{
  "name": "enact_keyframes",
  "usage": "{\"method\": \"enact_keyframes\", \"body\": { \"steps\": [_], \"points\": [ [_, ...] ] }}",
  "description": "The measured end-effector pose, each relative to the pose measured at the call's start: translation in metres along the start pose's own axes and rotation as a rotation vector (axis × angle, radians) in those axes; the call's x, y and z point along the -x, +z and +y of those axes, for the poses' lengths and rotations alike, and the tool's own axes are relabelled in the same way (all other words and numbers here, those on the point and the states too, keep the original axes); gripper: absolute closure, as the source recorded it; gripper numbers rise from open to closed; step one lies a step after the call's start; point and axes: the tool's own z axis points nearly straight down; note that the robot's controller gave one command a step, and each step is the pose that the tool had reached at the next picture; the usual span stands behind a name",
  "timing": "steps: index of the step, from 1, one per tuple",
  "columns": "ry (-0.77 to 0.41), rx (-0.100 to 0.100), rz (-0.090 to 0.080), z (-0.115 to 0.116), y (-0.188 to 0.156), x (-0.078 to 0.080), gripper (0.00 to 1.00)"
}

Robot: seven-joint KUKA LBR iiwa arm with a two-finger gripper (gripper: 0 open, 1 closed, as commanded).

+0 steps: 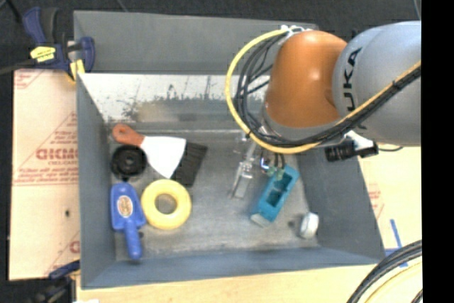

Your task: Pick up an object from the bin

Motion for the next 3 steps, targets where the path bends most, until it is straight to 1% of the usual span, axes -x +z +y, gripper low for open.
{"method": "enact_keyframes", "body": {
  "steps": [1,2,3],
  "points": [
    [-0.220,-0.001,-0.002,0.027,0.032,0.007,0.00],
    [-0.328,0.000,-0.001,0.050,0.055,0.018,0.00],
    [-0.144,0.001,-0.002,0.072,0.078,0.012,0.00]
  ]
}}
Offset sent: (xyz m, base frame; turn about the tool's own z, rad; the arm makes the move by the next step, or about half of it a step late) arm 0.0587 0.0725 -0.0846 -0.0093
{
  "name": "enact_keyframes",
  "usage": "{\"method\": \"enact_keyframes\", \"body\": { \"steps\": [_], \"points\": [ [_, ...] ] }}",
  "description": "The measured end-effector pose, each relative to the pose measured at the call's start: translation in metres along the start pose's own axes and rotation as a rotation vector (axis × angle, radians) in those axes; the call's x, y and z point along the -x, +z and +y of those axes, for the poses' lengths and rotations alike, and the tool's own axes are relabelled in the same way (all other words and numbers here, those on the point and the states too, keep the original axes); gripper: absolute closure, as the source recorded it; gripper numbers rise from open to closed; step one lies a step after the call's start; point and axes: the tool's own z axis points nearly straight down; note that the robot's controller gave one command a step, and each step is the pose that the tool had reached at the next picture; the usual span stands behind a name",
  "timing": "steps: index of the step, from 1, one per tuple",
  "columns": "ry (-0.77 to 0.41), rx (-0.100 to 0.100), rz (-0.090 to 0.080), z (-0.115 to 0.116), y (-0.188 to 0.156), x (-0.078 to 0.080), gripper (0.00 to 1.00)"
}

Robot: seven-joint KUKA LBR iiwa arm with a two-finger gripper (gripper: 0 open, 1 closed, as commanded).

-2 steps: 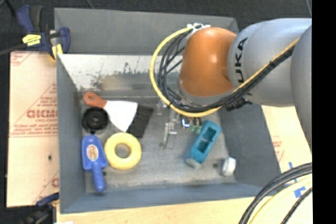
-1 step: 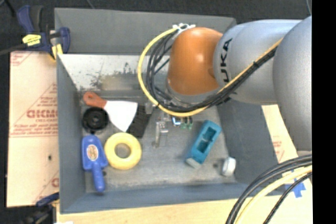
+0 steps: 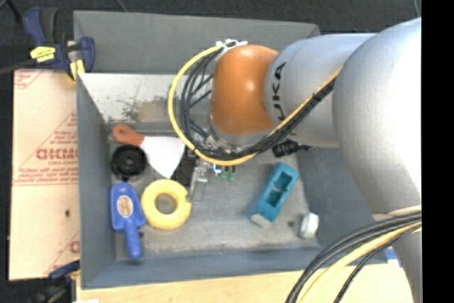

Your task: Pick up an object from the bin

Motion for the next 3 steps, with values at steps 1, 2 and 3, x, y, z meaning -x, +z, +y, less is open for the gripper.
{"method": "enact_keyframes", "body": {
  "steps": [1,2,3],
  "points": [
    [-0.106,-0.001,0.001,0.017,0.015,-0.001,0.00],
    [-0.341,-0.001,-0.002,0.024,0.023,0.002,0.00],
    [-0.313,0.000,-0.001,0.033,0.034,-0.007,0.00]
  ]
}}
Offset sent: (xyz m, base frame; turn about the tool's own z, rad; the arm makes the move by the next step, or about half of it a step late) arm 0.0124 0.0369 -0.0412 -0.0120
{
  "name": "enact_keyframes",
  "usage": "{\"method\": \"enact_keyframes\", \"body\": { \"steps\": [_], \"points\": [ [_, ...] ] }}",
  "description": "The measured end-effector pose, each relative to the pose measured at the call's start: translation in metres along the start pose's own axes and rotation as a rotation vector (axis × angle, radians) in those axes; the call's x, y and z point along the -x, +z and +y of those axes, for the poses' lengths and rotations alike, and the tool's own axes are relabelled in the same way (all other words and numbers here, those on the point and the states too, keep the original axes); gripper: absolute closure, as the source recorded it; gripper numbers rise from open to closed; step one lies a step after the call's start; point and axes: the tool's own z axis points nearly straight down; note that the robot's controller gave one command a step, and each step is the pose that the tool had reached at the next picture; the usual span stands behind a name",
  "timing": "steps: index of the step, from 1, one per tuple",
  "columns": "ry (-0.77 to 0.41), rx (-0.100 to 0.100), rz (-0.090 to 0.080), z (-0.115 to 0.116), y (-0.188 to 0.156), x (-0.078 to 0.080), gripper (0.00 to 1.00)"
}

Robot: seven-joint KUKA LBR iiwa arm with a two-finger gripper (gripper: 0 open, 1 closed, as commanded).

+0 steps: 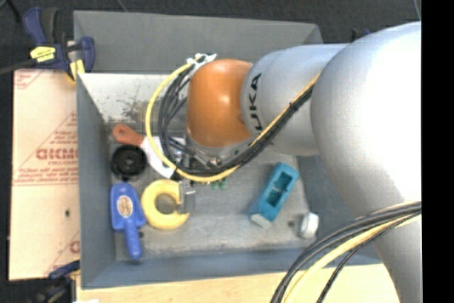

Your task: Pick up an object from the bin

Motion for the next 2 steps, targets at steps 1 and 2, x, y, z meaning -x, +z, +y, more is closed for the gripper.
{"method": "enact_keyframes", "body": {
  "steps": [1,2],
  "points": [
    [-0.388,-0.001,-0.005,-0.0073,0.0210,0.0189,1.00],
    [-0.386,0.000,-0.005,-0.0072,0.0210,0.0189,1.00]
  ]
}}
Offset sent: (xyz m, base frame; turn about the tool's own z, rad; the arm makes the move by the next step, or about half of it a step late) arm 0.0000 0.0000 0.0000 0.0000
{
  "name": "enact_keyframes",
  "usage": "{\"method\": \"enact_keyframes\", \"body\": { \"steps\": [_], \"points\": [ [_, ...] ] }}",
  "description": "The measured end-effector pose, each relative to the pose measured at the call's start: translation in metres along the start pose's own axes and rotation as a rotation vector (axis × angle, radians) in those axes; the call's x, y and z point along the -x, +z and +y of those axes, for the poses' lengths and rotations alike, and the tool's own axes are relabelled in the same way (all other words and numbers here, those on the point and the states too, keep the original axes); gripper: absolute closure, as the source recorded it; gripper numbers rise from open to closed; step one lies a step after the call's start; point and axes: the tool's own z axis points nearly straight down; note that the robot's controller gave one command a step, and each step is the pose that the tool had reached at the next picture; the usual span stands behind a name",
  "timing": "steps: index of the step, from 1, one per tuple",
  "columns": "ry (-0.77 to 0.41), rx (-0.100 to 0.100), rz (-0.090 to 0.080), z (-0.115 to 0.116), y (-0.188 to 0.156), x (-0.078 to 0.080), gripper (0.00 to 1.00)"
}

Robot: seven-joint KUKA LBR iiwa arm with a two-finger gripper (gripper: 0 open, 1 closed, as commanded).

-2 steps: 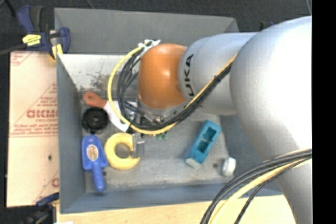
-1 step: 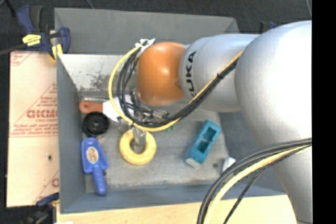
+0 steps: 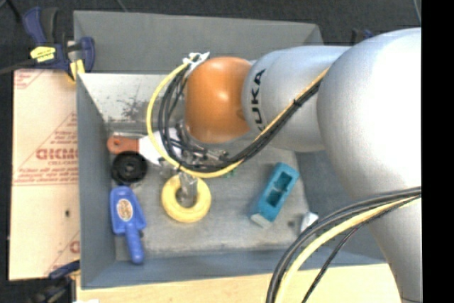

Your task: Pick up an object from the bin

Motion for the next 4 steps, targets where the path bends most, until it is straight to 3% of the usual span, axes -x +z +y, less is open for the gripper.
{"method": "enact_keyframes", "body": {
  "steps": [1,2,3,4],
  "points": [
    [-0.022,0.002,0.006,-0.009,-0.006,0.026,1.00],
    [-0.008,-0.002,-0.009,-0.003,-0.006,0.020,1.00],
    [-0.045,0.002,0.005,0.011,-0.004,0.017,1.00],
    [-0.120,-0.001,-0.008,-0.008,-0.002,0.016,1.00]
  ]
}}
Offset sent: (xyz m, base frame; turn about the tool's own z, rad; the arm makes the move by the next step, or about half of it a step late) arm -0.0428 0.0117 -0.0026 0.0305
